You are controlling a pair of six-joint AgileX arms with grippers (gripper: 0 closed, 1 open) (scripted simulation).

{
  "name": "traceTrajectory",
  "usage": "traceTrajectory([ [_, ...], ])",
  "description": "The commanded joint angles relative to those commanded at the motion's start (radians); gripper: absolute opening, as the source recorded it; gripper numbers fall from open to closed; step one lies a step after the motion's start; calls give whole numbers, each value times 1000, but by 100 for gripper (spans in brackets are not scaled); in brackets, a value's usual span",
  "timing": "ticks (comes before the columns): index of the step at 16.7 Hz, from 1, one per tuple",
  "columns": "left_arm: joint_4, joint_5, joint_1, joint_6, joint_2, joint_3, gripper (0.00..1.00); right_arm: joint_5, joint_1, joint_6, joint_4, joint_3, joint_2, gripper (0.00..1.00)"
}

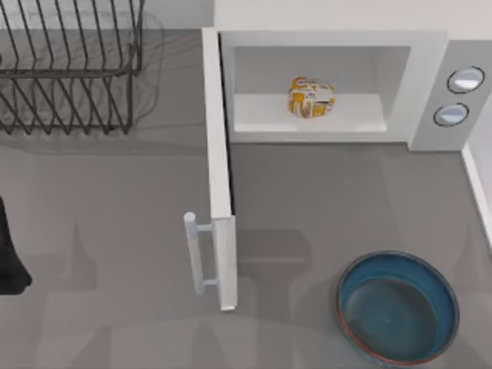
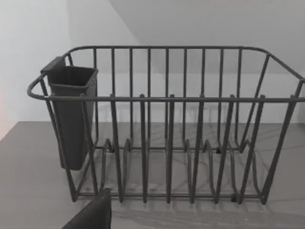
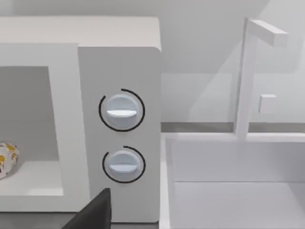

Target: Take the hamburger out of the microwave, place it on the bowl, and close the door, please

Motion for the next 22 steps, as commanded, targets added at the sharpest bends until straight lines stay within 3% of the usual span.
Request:
traceTrajectory([
  [11,0,0,0,0,0,0,100,21,21,9,31,49,95,100],
  [16,0,0,0,0,0,0,100,90,91,37,136,214,417,100],
  [22,0,0,0,0,0,0,100,213,215,89,322,508,989,100],
])
